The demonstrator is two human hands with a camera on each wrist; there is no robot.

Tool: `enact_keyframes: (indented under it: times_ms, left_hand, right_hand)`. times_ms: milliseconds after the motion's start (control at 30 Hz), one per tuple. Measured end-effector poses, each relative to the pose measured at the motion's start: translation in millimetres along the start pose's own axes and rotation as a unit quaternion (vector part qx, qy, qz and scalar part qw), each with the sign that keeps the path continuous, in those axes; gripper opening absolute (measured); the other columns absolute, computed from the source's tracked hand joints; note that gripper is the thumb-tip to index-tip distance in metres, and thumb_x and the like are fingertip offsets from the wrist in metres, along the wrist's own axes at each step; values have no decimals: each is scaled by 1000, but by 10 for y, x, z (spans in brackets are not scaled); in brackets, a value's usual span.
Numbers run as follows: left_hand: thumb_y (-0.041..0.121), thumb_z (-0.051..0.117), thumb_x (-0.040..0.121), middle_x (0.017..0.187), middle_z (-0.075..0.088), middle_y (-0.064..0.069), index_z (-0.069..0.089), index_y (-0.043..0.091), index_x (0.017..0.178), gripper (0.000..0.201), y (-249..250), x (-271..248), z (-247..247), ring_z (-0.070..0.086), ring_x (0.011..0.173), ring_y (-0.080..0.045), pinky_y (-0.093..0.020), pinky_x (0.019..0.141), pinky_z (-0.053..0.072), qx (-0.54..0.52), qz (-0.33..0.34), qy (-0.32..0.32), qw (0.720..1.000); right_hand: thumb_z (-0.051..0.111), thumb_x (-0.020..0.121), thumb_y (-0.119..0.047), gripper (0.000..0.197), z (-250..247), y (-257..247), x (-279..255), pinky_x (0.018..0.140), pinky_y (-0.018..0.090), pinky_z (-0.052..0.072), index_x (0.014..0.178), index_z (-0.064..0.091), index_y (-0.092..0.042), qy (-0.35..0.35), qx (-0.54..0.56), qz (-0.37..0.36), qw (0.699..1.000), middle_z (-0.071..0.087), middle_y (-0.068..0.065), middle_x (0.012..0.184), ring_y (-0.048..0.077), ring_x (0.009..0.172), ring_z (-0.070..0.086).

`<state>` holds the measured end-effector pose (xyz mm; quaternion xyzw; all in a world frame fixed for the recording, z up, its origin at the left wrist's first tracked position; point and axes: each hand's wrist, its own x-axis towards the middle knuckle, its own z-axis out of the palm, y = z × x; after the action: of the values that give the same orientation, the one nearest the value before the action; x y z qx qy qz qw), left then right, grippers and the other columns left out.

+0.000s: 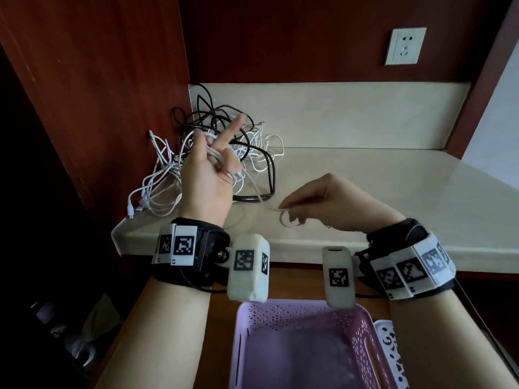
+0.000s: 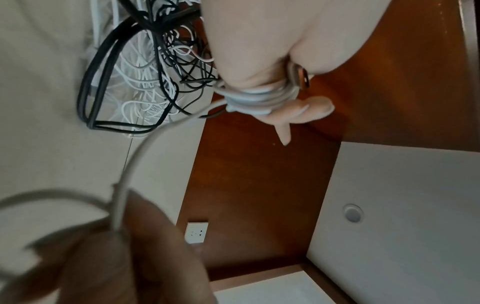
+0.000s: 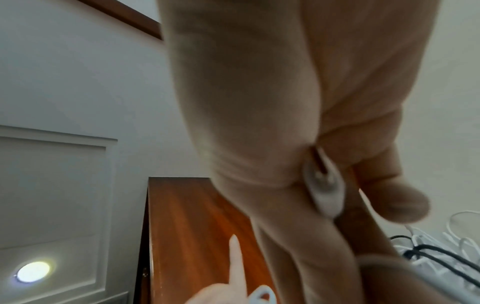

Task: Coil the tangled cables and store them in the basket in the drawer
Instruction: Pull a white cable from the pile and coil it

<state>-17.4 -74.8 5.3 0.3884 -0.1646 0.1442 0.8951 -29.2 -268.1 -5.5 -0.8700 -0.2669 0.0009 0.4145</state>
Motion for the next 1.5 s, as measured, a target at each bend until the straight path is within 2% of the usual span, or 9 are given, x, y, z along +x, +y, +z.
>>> enact_keyframes:
  times_ms: [67, 100, 167, 367, 633, 867, 1000, 1267, 1500]
  left_hand:
    - [32, 17, 106, 95, 74, -2, 71, 14, 78, 64, -2, 22, -51, 41, 38, -3, -14, 50, 34, 6, 21, 44, 999]
    - [33, 17, 106, 90, 74, 0, 30, 2, 131, 42, 4, 30, -61, 43, 40, -4, -15, 53, 34, 15, 26, 52, 998]
    - [34, 21, 106, 87, 74, 0, 56, 23, 75, 48, -28, 15, -62, 48, 44, -6, -19, 58, 35, 48, 29, 78, 995]
    - [29, 25, 106, 107, 70, -12, 42, 13, 98, 24, -124, -20, 22, 72, 74, -23, -35, 76, 58, 293, 13, -2, 956]
    - [29, 35, 103, 65, 52, -14, 41, 1, 87, 32, -304, -62, -50, 49, 53, -22, -31, 55, 37, 640, 39, -165, 750]
    - [28, 37, 103, 60, 41, 3, 42, 13, 78, 29, -241, -14, -24, 39, 43, 0, -15, 46, 31, 563, 85, -68, 820]
    - [22, 36, 103, 63, 42, 0, 46, 6, 92, 21, -229, -22, 49, 42, 38, 4, -10, 40, 32, 507, 66, -2, 860]
    - [26, 35, 103, 71, 43, -1, 43, 11, 83, 26, -236, 93, -125, 44, 62, -17, -21, 55, 36, 570, 95, 35, 816]
    - [22, 36, 102, 76, 51, -12, 44, 4, 86, 26, -235, 154, -224, 49, 71, -29, -32, 62, 32, 611, 91, 82, 782]
  right_hand:
    - [64, 84, 4, 19, 9, -43, -22, 43, 6, 35, 96, 73, -8, -40, 17, -11, 999, 67, -3, 67, 3, 57, 54]
    - [63, 84, 5, 20, 16, -63, -30, 44, 6, 36, 98, 73, -6, -58, 23, -16, 998, 66, -2, 67, 3, 57, 53]
    - [64, 84, 6, 21, 24, -98, -46, 49, 6, 36, 99, 72, -5, -82, 31, -34, 996, 66, 1, 68, 3, 58, 53]
    - [61, 87, 3, 22, -48, -95, -77, 56, 8, 41, 90, 70, -16, -25, 48, -73, 996, 64, -17, 63, -2, 60, 56]
    - [51, 87, 9, 18, -39, -41, 11, 46, 18, 36, 92, 67, 1, 78, 140, -37, 986, 64, 8, 64, 10, 48, 50]
    - [35, 86, -56, 63, -39, 32, 46, 55, 27, 48, 111, 61, -3, -12, 414, -39, 909, 67, 13, 93, 19, 73, 60]
    - [64, 85, -23, 60, -15, 79, 42, 71, 31, 51, 138, 39, -10, -70, 469, -127, 871, 58, 18, 122, 23, 91, 59]
    - [45, 94, 0, 14, 115, -27, 98, 65, 33, 54, 104, 50, -7, 109, 440, -87, 887, 56, 4, 55, 16, 46, 50]
    - [56, 92, -7, 7, 79, -51, 69, 43, 9, 30, 92, 60, -12, 163, 86, -62, 981, 59, 2, 63, 3, 37, 41]
